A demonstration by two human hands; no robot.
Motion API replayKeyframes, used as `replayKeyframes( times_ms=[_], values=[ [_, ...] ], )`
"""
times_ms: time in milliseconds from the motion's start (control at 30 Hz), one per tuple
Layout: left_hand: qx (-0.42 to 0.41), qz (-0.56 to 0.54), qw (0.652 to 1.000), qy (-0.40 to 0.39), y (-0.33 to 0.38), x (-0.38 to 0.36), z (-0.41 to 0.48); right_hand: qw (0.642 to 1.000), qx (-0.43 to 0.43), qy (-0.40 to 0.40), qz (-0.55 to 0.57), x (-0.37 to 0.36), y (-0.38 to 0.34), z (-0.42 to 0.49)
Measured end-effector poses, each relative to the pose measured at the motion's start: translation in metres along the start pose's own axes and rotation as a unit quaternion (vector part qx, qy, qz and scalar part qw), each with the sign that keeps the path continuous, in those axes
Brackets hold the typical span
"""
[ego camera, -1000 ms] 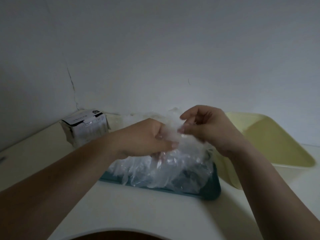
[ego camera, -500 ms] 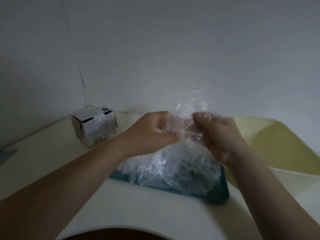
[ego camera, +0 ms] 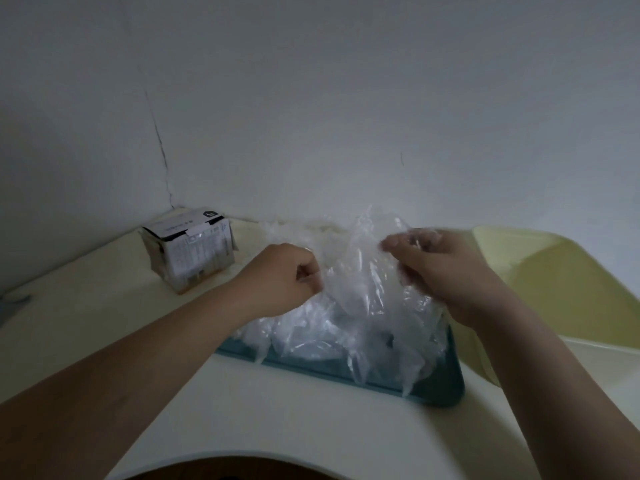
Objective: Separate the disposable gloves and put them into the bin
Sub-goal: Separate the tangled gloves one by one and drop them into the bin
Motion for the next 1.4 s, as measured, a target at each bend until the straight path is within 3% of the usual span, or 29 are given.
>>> replayKeyframes(
  times_ms=[133,300,400,500,567,633,700,767,900,1033,1133,1300,1400],
  values=[
    [0.039,-0.106,0.993,0.02,-0.003,0.012,0.001,0.997,-0.023,-0.068,-0.012,-0.006,-0.002,-0.004],
    [0.09,-0.223,0.964,0.114,0.0,0.048,0.001,0.991,0.015,-0.13,-0.028,0.009,-0.017,-0.006],
    [0.094,-0.228,0.963,0.105,0.006,0.057,0.0,0.975,0.064,-0.176,-0.12,0.014,-0.031,-0.011],
    [0.097,-0.239,0.963,0.079,0.013,0.05,0.004,0.983,0.043,-0.164,-0.072,0.015,-0.03,-0.01],
    [0.089,-0.259,0.959,0.067,0.02,0.043,0.011,0.983,0.056,-0.145,-0.102,0.009,-0.026,-0.007],
    [0.046,-0.202,0.976,0.064,0.03,0.039,0.017,0.969,0.093,-0.094,-0.208,0.009,-0.027,-0.004],
    [-0.008,-0.004,0.997,0.079,0.036,0.041,0.017,0.932,0.117,-0.03,-0.342,0.018,-0.028,0.0],
    [-0.039,0.126,0.984,0.122,0.037,0.047,0.016,0.902,0.102,-0.005,-0.42,0.029,-0.026,0.003],
    [-0.008,-0.069,0.982,0.175,0.027,0.06,0.023,0.927,0.126,-0.021,-0.354,0.026,-0.035,0.001],
    [0.027,-0.136,0.971,0.195,0.027,0.071,0.03,0.949,0.193,-0.046,-0.244,0.006,-0.048,-0.008],
    [0.027,-0.143,0.972,0.183,0.031,0.078,0.028,0.944,0.235,-0.031,-0.228,0.004,-0.058,-0.016],
    [-0.02,-0.263,0.959,0.102,0.057,0.082,0.022,0.932,0.207,-0.087,-0.285,-0.017,-0.071,-0.004],
    [-0.06,-0.285,0.953,0.09,0.074,0.085,0.019,0.942,0.199,-0.102,-0.251,-0.026,-0.076,0.004]
  ],
)
Point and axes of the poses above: each hand's wrist, its own z-axis towards the middle knuckle, its own x-axis out of the back of the hand, y = z × x, the point moved 8 cm from there along z, towards the middle knuckle, and after that the axes turned 10 degrees about z, right-handed, at the moved point
